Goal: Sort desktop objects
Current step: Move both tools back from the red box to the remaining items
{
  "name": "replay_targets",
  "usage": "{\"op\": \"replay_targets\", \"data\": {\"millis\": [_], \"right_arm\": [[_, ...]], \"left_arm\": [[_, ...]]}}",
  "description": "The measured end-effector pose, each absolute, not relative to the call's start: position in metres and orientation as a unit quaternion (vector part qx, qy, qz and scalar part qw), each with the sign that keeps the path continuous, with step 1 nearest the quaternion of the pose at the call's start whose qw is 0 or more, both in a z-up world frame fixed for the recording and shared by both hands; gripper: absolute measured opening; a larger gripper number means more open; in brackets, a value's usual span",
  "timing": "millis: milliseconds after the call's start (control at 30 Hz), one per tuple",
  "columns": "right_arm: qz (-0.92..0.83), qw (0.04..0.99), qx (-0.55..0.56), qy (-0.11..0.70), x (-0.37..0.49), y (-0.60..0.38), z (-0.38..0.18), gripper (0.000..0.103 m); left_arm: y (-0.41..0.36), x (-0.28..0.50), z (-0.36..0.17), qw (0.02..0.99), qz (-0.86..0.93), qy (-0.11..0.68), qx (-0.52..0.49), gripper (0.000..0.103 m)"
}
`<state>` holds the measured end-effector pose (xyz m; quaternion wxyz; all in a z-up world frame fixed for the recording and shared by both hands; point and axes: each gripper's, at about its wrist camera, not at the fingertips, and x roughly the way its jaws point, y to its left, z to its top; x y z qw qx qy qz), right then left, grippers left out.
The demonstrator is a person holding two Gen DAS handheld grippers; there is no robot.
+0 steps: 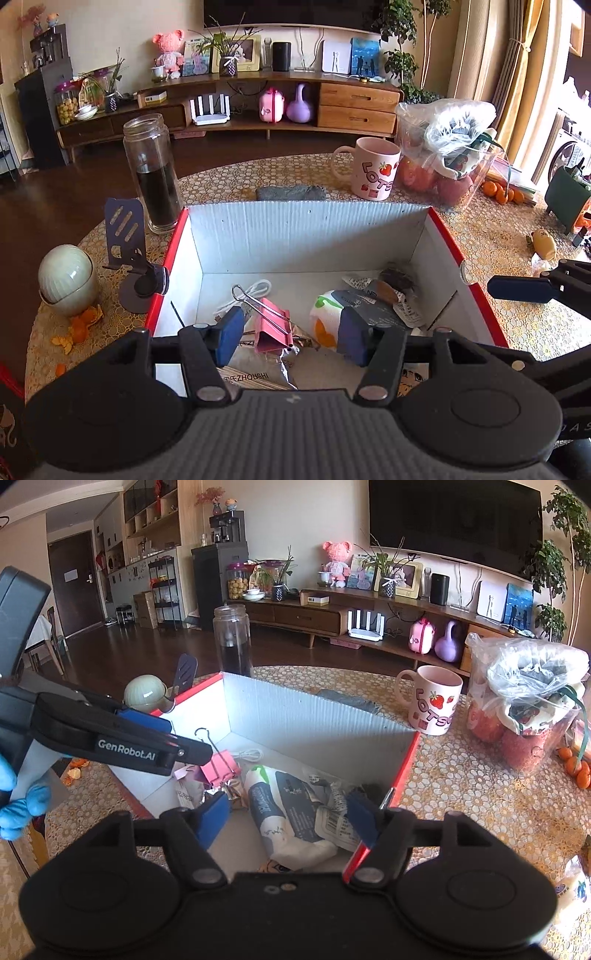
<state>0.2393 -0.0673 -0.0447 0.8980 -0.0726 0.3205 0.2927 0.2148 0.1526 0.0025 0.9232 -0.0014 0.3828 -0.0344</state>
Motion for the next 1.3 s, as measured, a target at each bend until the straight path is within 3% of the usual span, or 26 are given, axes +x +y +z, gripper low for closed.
{"op": "replay_targets", "data": {"millis": [267,367,467,600,1300], "right_arm": [[0.306,0.901,-0.071,0.299,0.214,-0.083,-0.033,0.084],[0.311,0.902,-0.068,0.294,0.206,-0.091,-0.029,0.087],[0.316,0.902,-0.064,0.288,0.199,-0.100,-0.024,0.090],[0.324,0.902,-0.059,0.280,0.188,-0.110,-0.020,0.093],[0.317,0.914,-0.042,0.251,0.131,-0.203,-0.003,0.096]], "left_arm": [[0.140,0.182,0.020,0.936,-0.023,0.350,0.014,0.059],[0.136,0.170,0.025,0.939,-0.026,0.341,0.010,0.067],[0.131,0.160,0.028,0.941,-0.025,0.338,0.006,0.068],[0.126,0.148,0.028,0.941,-0.027,0.336,0.001,0.077],[0.071,0.091,0.019,0.943,-0.007,0.332,0.001,0.090]]}}
